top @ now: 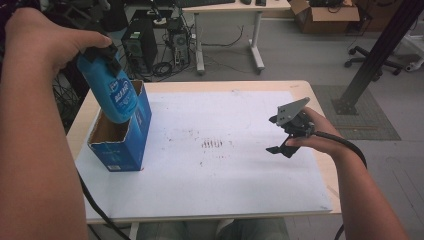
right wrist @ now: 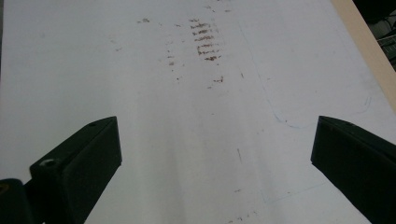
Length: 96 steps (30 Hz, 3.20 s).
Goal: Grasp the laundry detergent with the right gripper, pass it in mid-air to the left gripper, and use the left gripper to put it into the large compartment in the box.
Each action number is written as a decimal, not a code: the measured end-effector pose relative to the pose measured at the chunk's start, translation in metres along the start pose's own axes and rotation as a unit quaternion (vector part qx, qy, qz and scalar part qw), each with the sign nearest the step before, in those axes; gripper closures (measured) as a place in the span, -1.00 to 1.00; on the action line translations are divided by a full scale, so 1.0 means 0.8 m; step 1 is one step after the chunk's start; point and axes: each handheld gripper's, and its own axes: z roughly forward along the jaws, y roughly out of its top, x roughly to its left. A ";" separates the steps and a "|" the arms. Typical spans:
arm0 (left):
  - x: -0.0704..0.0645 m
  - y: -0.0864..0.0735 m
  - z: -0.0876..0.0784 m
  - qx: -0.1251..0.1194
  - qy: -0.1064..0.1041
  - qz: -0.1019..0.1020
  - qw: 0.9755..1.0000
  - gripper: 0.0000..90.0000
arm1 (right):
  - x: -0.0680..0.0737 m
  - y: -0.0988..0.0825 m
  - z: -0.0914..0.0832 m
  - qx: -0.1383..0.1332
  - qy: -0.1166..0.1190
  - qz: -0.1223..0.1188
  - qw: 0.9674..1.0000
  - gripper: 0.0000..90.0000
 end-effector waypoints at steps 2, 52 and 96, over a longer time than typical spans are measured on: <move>0.005 -0.001 -0.003 -0.001 0.003 -0.009 1.000 -0.15 | 0.000 0.000 0.002 0.001 0.001 0.000 1.000 -0.96; 0.078 -0.011 0.139 0.031 0.013 -0.107 0.994 -0.15 | 0.007 -0.002 0.010 0.006 0.003 -0.001 1.000 -0.95; 0.071 -0.020 0.263 0.063 0.033 -0.088 0.994 -0.15 | 0.008 -0.011 0.008 -0.001 0.008 0.009 1.000 -0.95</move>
